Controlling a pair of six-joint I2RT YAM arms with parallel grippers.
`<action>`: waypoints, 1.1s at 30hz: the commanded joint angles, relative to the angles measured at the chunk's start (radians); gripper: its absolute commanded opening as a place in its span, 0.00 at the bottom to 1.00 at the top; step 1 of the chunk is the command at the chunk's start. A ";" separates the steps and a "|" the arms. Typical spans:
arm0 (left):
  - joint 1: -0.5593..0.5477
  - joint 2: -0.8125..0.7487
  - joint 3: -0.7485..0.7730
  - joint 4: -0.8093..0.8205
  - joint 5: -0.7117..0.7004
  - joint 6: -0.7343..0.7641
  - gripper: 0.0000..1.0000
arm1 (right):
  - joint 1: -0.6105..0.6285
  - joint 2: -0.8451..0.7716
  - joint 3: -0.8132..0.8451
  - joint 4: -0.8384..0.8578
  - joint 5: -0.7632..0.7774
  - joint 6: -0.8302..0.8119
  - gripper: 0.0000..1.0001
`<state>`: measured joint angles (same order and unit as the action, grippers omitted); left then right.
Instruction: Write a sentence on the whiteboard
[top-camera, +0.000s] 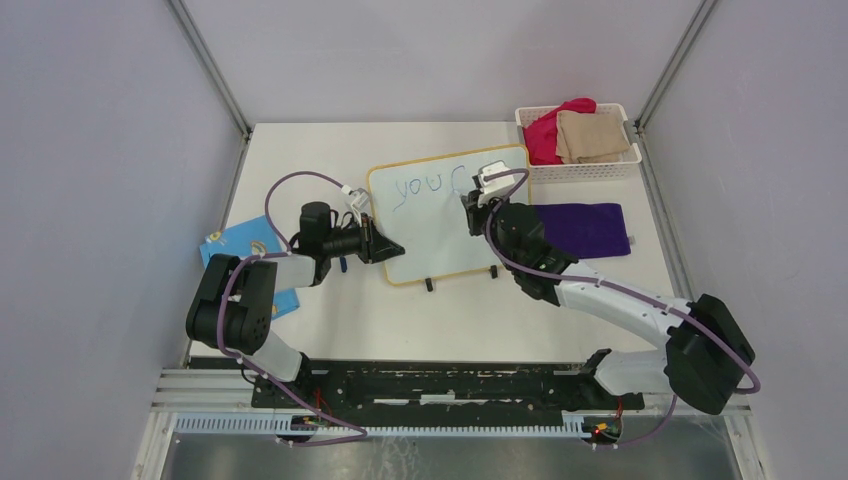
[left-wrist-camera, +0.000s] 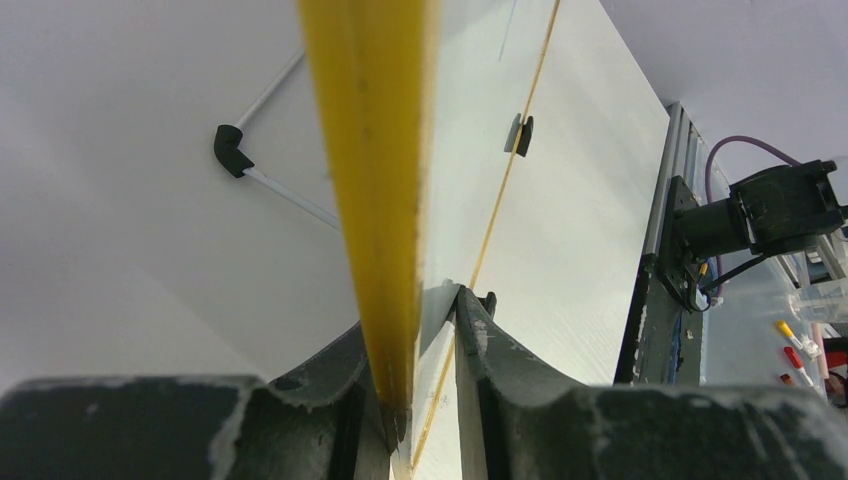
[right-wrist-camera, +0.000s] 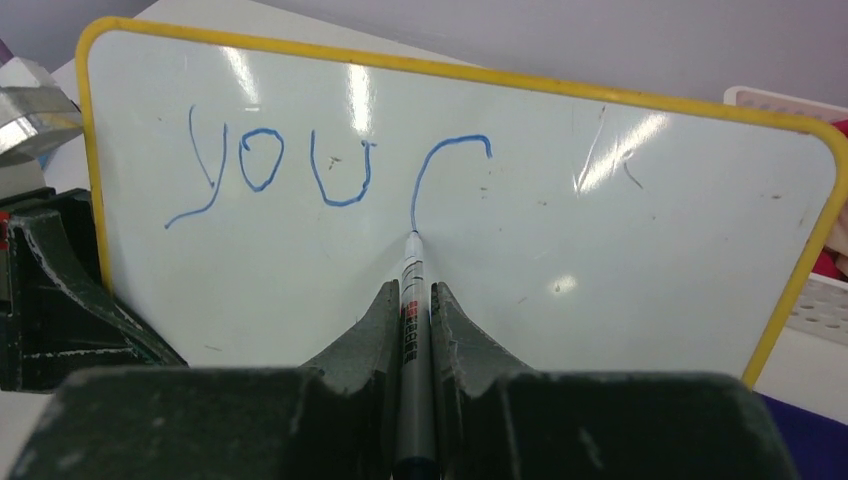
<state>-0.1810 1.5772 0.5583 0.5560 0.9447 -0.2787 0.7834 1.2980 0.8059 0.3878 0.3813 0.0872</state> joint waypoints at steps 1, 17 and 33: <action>-0.008 0.008 -0.001 -0.065 -0.096 0.073 0.02 | -0.007 -0.029 -0.050 -0.025 0.034 0.011 0.00; -0.008 0.008 0.000 -0.070 -0.103 0.076 0.02 | -0.022 -0.182 -0.133 0.073 0.106 0.012 0.00; -0.011 0.007 0.000 -0.073 -0.106 0.078 0.02 | -0.038 -0.110 -0.017 0.065 0.079 -0.002 0.00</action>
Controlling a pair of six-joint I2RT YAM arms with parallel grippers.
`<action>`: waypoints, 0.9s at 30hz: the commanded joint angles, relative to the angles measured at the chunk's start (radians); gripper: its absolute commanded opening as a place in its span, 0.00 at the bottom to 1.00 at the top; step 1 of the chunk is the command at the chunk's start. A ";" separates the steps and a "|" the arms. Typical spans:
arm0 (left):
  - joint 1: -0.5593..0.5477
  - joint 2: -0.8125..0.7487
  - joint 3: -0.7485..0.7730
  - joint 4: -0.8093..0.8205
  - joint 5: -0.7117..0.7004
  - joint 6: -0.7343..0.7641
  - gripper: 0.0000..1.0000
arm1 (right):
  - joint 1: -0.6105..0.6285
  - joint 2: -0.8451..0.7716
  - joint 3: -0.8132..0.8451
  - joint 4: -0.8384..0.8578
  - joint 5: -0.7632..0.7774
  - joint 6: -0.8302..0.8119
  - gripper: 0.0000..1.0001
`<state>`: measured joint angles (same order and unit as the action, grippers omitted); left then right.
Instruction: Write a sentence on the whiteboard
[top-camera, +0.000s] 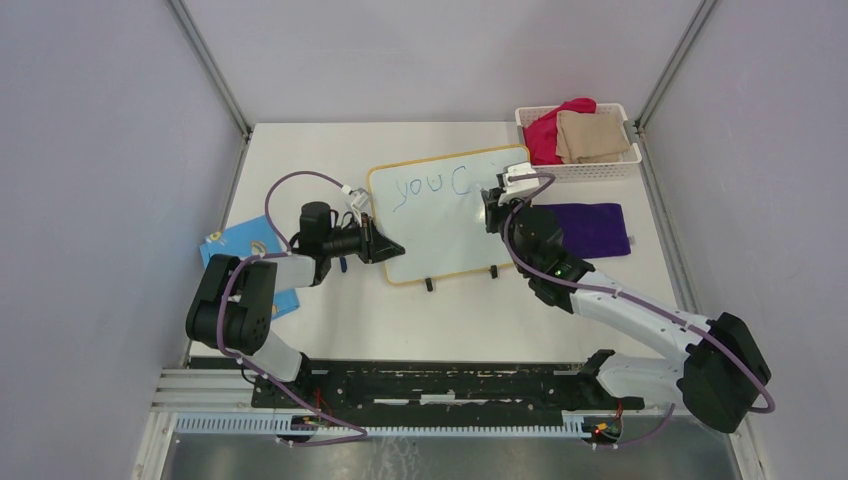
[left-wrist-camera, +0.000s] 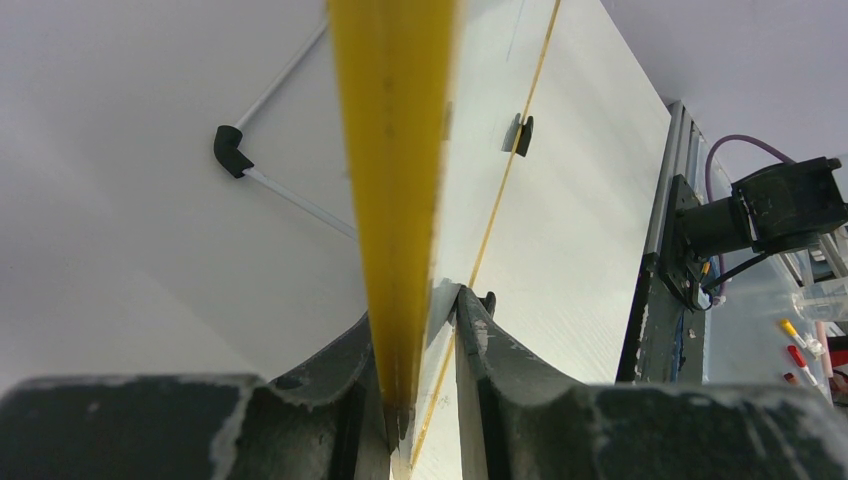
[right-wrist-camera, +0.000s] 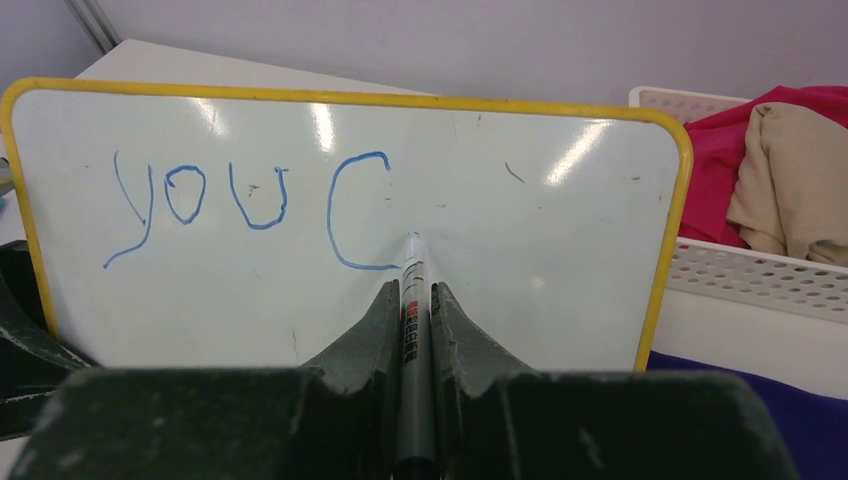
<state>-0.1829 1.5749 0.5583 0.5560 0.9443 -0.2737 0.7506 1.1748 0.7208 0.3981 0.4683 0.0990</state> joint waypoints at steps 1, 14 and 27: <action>-0.009 0.009 0.000 -0.073 -0.105 0.073 0.02 | -0.007 0.018 0.074 0.049 -0.005 -0.015 0.00; -0.011 0.008 0.000 -0.073 -0.107 0.074 0.02 | -0.021 0.073 0.112 0.007 0.000 -0.005 0.00; -0.010 0.009 -0.001 -0.074 -0.107 0.075 0.02 | -0.023 0.109 0.129 -0.003 -0.049 0.000 0.00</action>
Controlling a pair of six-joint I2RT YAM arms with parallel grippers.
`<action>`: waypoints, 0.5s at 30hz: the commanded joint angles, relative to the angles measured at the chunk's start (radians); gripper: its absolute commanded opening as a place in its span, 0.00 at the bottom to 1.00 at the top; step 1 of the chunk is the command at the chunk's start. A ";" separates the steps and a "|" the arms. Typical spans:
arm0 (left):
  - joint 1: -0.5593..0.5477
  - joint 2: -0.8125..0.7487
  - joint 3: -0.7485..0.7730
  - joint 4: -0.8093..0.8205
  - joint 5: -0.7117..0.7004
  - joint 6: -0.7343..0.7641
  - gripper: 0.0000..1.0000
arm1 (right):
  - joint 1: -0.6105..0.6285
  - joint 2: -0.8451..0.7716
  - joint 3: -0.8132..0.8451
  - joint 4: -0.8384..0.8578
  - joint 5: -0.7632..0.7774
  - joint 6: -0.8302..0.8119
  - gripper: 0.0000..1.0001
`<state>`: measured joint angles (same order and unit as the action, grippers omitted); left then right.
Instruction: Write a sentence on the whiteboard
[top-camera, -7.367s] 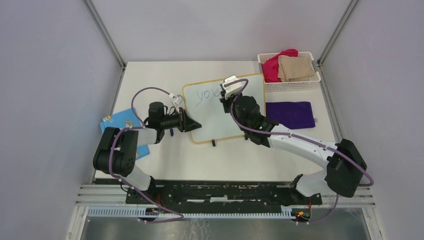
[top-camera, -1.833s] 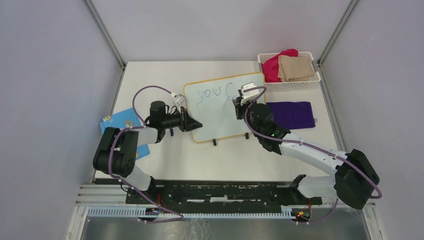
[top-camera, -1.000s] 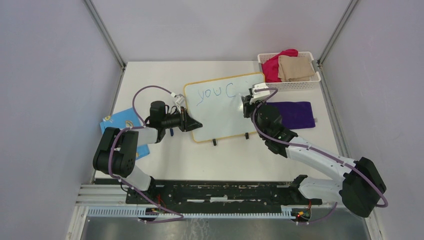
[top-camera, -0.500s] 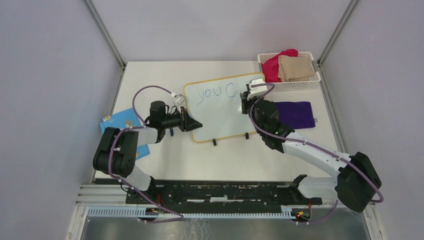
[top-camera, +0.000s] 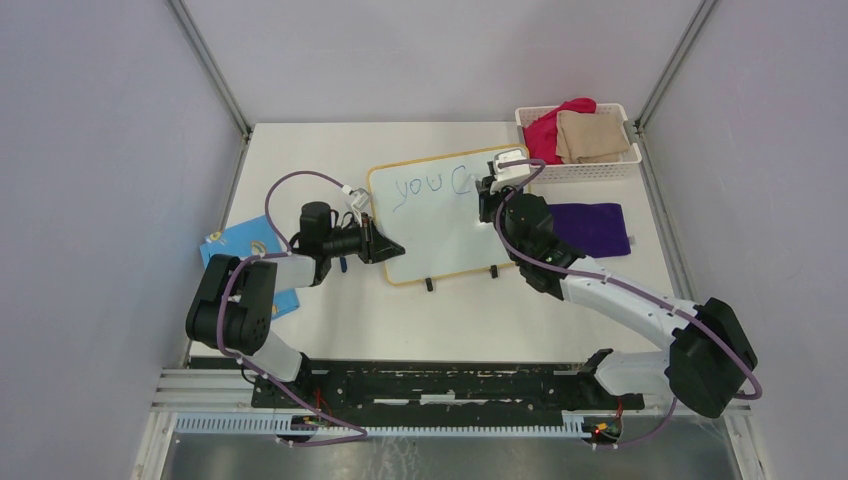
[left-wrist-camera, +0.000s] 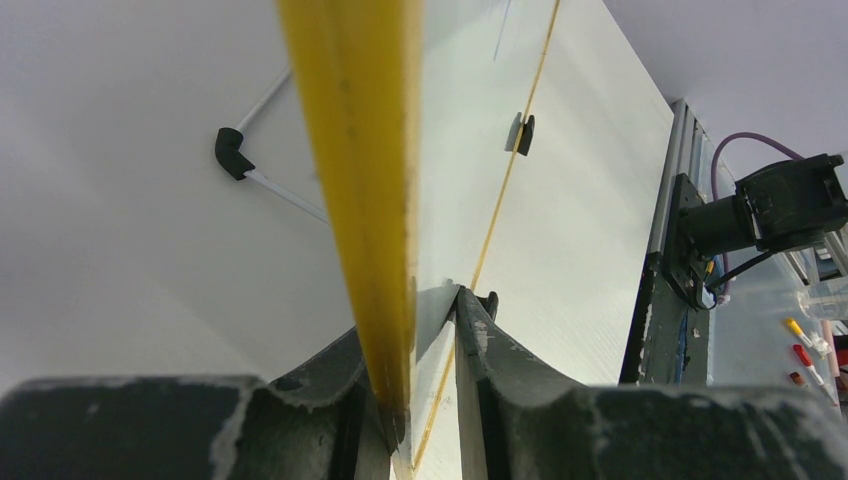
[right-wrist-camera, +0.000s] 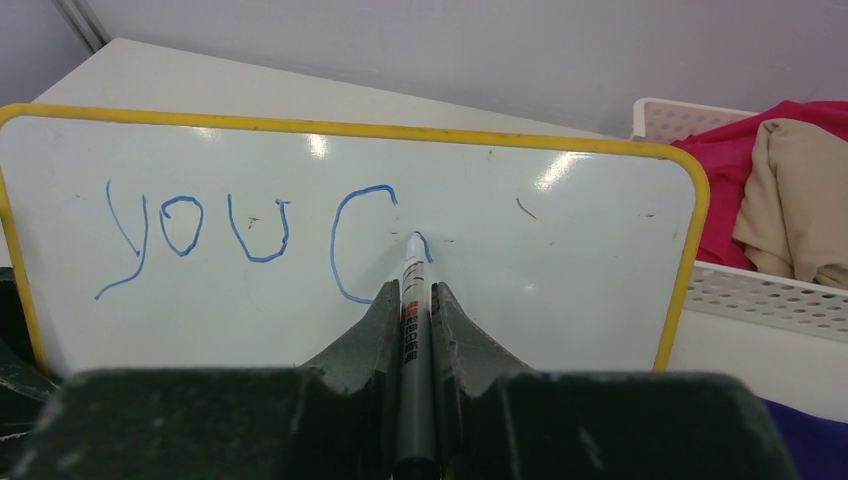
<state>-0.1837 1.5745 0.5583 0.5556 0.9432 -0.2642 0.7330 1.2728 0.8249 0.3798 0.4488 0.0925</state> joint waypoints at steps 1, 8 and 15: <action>-0.010 0.009 0.000 -0.074 -0.107 0.066 0.02 | -0.006 0.008 0.016 0.016 -0.034 0.011 0.00; -0.010 0.009 0.001 -0.075 -0.108 0.066 0.02 | -0.005 -0.016 -0.054 0.017 -0.070 0.042 0.00; -0.011 0.007 0.001 -0.081 -0.110 0.070 0.02 | -0.004 -0.046 -0.097 0.003 -0.029 0.040 0.00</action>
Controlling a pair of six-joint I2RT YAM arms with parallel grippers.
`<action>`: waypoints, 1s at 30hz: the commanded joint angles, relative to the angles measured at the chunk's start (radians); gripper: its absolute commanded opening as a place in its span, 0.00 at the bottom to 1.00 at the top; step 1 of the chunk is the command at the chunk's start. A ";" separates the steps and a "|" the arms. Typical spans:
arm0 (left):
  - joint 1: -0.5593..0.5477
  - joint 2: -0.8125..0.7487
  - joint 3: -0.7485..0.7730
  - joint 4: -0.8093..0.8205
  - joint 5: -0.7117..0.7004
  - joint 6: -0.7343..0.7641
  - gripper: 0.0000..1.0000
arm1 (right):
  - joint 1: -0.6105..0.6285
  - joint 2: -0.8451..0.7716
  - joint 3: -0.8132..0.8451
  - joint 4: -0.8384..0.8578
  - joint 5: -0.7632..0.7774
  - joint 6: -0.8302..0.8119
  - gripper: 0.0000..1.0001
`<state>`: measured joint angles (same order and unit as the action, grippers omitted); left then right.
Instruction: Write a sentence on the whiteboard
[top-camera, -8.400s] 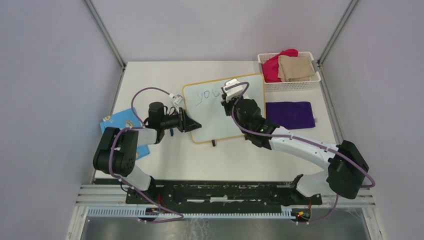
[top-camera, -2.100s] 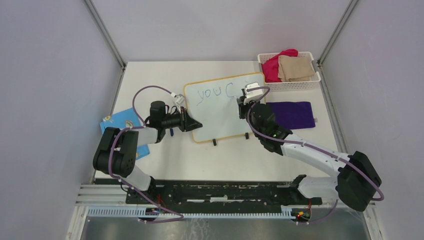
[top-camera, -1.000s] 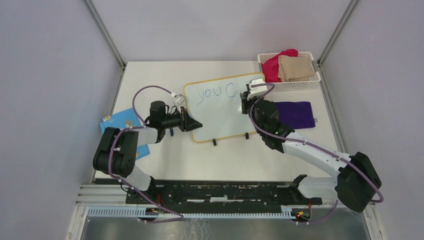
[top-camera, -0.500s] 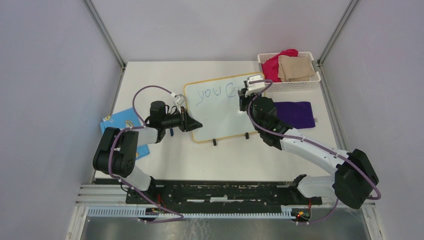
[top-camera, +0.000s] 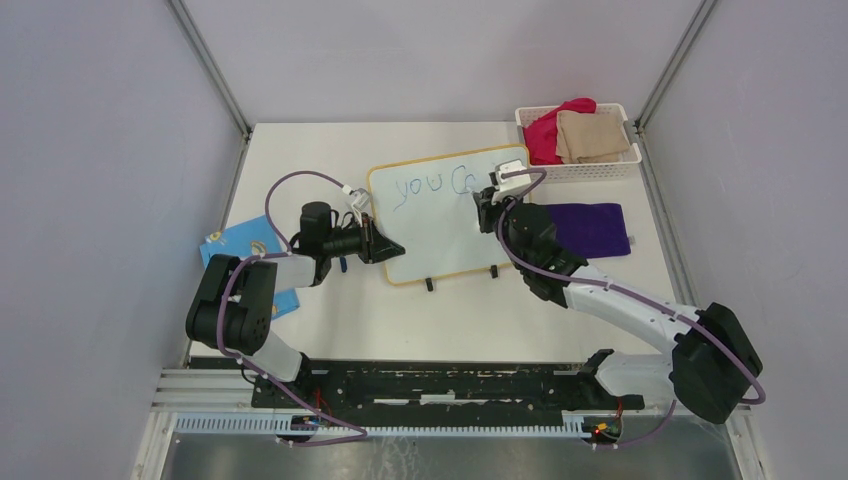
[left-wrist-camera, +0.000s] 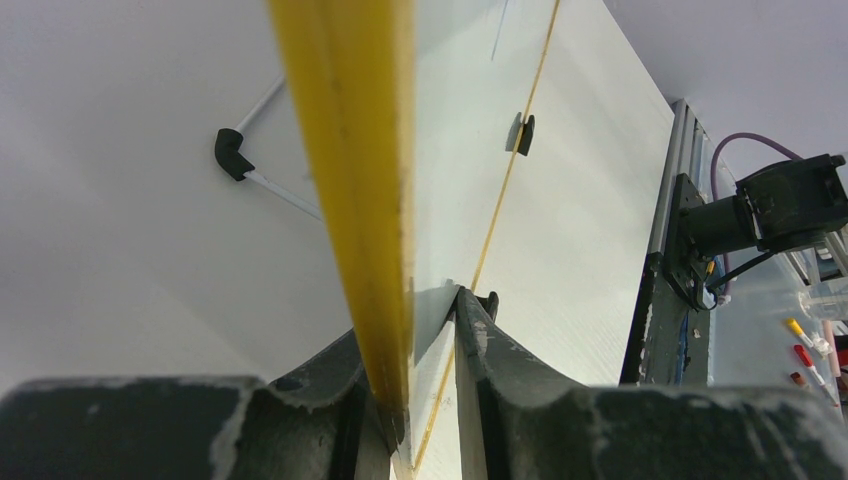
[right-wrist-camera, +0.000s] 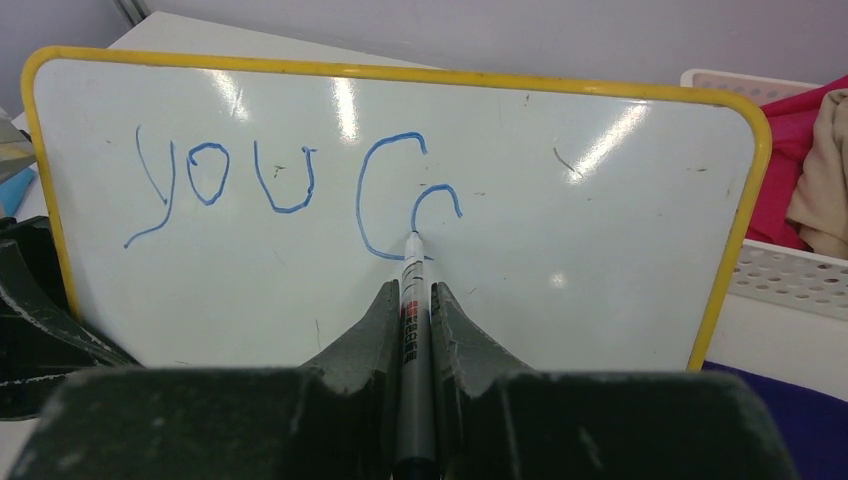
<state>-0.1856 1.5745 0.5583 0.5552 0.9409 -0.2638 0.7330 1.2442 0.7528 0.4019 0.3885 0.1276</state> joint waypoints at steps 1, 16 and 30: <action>-0.011 0.006 0.002 -0.083 -0.108 0.070 0.02 | -0.005 -0.023 -0.029 -0.019 0.041 0.003 0.00; -0.013 0.007 0.003 -0.086 -0.110 0.073 0.02 | -0.015 -0.018 0.045 -0.043 0.098 -0.018 0.00; -0.012 0.008 0.004 -0.089 -0.110 0.075 0.02 | -0.021 0.021 0.111 -0.050 0.080 -0.035 0.00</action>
<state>-0.1886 1.5723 0.5598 0.5529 0.9367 -0.2634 0.7219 1.2541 0.8211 0.3336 0.4541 0.1062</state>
